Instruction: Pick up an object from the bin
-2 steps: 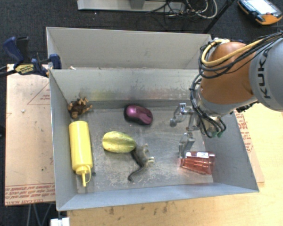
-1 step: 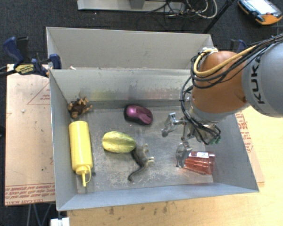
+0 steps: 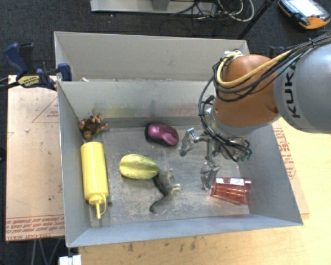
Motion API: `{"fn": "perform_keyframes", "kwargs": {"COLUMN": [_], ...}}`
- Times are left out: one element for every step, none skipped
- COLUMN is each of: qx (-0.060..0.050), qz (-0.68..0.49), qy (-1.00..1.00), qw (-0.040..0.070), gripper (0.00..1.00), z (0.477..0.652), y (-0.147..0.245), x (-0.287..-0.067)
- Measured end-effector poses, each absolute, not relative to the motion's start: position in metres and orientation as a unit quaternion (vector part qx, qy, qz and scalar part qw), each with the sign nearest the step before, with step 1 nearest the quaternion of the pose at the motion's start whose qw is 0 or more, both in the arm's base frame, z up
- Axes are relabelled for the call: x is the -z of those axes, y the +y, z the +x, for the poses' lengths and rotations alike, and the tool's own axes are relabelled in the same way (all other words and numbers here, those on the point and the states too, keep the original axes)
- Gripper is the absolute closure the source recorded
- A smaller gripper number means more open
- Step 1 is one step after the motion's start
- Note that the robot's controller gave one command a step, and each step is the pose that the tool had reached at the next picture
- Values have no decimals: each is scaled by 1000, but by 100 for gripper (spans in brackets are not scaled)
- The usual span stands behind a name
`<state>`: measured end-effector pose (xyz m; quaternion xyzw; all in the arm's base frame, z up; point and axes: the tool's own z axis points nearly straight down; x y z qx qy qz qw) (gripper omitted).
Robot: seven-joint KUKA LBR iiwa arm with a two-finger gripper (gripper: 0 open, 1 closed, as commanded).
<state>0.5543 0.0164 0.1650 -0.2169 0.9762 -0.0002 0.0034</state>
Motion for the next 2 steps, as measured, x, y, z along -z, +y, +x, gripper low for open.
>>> {"fn": "perform_keyframes", "kwargs": {"qx": [-1,0], "qz": [-113,54], "qy": [994,999], "qw": [3,-3], "gripper": [0,0], "z": [558,565], "y": [25,34], "x": [-134,-97]}}
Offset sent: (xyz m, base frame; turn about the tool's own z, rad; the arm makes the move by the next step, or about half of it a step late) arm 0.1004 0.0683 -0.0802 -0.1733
